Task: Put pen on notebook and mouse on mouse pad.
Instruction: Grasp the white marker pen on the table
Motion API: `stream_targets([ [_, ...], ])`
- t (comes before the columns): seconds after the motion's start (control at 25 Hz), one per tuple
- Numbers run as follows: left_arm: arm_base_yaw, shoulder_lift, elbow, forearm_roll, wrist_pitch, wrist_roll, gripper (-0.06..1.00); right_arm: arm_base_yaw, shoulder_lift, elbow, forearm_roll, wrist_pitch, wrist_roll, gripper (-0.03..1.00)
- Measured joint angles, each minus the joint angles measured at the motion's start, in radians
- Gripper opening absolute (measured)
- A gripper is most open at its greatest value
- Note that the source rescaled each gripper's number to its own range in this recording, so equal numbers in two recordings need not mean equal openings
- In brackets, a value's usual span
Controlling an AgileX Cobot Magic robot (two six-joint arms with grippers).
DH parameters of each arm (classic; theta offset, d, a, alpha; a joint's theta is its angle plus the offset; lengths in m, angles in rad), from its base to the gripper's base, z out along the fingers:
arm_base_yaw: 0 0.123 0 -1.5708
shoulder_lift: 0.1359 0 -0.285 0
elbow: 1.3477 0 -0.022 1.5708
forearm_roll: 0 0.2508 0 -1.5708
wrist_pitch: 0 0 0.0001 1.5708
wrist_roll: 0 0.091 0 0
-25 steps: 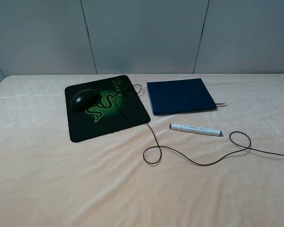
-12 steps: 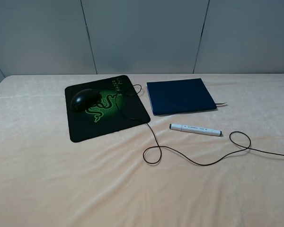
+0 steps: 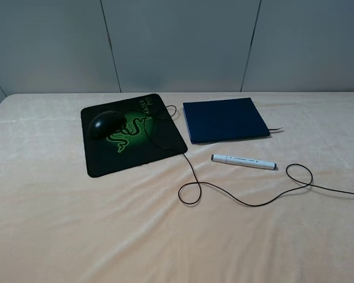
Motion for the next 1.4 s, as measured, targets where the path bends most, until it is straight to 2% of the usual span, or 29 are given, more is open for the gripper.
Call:
stream_targets([
  [0.16, 0.017, -0.063, 0.000, 0.001, 0.000, 0.000, 0.99, 0.000, 0.000, 0.000, 0.000, 0.000, 0.000, 1.00],
  [1.4, 0.019, -0.063, 0.000, 0.001, 0.001, 0.000, 0.99, 0.000, 0.000, 0.000, 0.000, 0.000, 0.001, 1.00],
])
